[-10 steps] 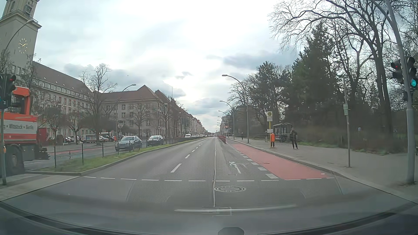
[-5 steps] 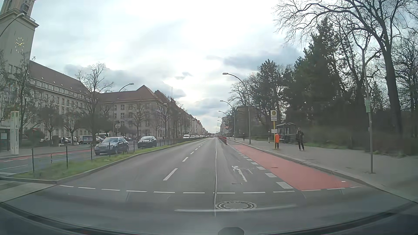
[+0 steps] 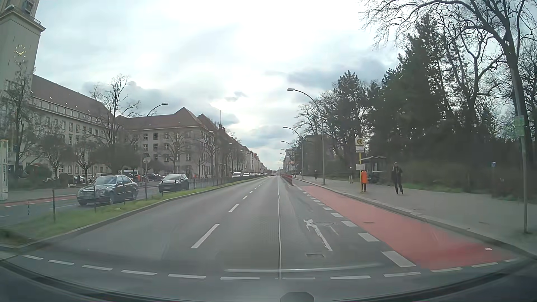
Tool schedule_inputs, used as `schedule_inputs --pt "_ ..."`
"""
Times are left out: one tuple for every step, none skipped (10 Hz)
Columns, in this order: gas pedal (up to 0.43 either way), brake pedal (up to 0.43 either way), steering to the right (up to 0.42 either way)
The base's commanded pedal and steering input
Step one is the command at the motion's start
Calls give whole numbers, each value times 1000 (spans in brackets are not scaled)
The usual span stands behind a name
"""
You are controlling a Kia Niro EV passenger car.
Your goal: Follow the waypoints while adhering to traffic rules and regulations
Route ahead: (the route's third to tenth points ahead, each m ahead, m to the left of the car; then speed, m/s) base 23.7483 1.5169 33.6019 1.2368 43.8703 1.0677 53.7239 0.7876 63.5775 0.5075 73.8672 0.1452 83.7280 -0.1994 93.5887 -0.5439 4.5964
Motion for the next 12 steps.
schedule_inputs --pt "268 0 -1" --pt "260 0 -1" --pt "248 0 -1" --pt "228 0 -1" --pt "220 0 -1" --pt "209 0 -1" --pt "209 0 -1" --pt "189 0 0" --pt "189 0 0" --pt "169 0 -1" --pt "169 0 0" --pt "169 0 0"
